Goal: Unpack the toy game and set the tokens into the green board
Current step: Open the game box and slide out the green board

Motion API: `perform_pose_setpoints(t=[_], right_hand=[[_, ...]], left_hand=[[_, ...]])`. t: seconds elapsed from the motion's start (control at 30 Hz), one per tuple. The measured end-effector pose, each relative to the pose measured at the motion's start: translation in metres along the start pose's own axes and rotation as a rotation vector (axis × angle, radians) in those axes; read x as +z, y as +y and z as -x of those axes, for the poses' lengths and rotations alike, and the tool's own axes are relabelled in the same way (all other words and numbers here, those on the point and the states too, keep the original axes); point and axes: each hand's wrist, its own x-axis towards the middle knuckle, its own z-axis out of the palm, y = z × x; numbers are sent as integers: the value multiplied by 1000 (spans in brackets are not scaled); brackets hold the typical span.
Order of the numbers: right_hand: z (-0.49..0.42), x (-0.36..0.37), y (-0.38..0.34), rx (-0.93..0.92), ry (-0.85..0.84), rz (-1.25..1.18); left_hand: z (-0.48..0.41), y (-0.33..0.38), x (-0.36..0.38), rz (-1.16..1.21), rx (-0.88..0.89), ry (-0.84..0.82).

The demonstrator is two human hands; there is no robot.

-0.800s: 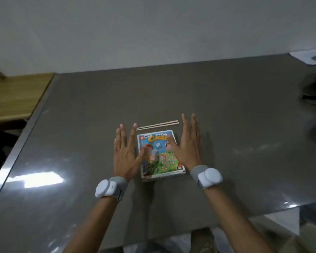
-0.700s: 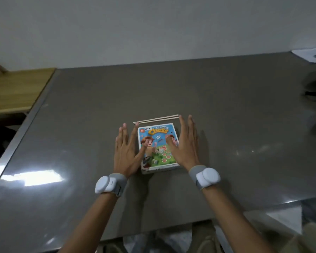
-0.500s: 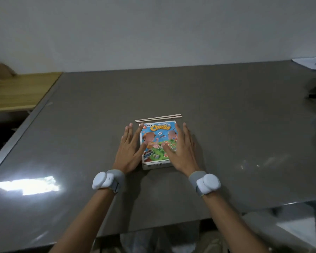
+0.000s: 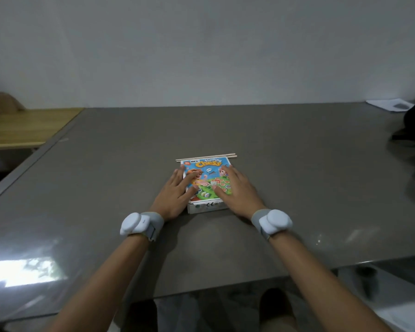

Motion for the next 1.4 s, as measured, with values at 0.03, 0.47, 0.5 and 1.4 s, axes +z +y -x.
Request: perform_pose_setpoints(t=[0.03, 0.47, 0.5, 1.4], right_hand=[[-3, 0, 1, 9, -5, 4], [-21, 7, 13, 310, 386, -190], [-20, 7, 15, 330, 425, -217], [4, 2, 13, 528, 539, -195]], left_hand=[[-1, 0, 2, -15, -13, 5], [-43, 3, 14, -95, -64, 105], [-44, 2, 14, -94, -60, 113], [-45, -8, 16, -356, 79, 90]])
